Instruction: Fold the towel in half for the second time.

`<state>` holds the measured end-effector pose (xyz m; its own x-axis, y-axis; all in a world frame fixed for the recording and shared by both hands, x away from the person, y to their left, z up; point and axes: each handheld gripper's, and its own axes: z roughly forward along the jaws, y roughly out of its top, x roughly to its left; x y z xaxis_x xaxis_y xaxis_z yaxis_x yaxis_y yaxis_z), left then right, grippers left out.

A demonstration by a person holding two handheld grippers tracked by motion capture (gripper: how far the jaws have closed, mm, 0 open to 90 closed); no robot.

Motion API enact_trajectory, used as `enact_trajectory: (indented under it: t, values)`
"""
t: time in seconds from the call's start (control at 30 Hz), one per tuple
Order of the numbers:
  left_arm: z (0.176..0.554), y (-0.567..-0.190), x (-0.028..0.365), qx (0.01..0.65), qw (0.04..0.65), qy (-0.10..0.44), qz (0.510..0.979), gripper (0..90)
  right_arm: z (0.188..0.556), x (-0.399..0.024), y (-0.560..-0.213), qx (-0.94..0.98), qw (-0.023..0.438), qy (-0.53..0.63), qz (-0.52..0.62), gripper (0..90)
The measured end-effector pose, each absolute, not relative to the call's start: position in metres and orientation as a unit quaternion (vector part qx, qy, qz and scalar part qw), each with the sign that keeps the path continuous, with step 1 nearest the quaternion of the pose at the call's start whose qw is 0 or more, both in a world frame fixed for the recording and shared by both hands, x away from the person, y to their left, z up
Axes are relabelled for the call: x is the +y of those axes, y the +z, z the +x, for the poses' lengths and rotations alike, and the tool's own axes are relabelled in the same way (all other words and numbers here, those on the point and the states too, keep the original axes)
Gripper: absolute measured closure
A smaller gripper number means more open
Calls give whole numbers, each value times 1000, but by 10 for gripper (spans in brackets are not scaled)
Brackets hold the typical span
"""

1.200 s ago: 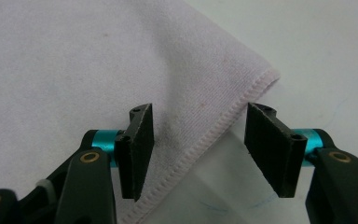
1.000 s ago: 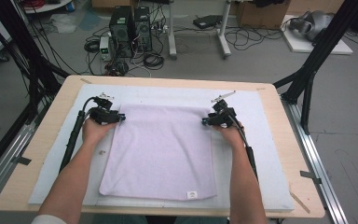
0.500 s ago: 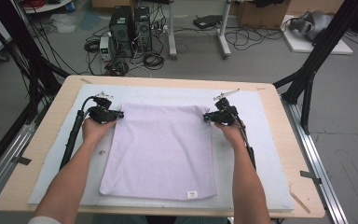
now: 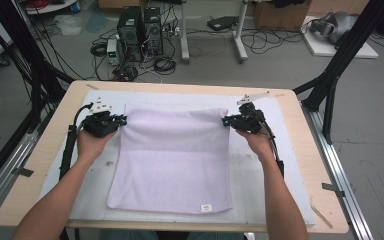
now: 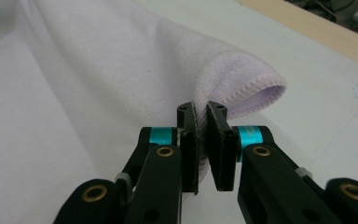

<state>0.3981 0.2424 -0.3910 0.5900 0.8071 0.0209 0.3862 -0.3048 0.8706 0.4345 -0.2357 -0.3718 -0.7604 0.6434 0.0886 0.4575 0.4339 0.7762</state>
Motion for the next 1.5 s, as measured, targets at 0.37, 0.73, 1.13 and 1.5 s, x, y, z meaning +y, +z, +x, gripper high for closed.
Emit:
enact_trajectory:
  t: [0.37, 0.73, 1.13, 1.5]
  values:
    - [331, -413, 257, 357, 439, 181, 805, 852, 359, -243, -396, 850, 60, 429, 298, 840]
    - [312, -425, 271, 375, 400, 169, 819, 620, 339, -258, -416, 854, 33, 411, 318, 646]
    - [346, -397, 260, 374, 416, 167, 812, 383, 369, -239, -389, 855, 70, 406, 316, 422]
    - [371, -412, 257, 377, 418, 87, 822, 776, 389, -225, -412, 872, -19, 388, 299, 743]
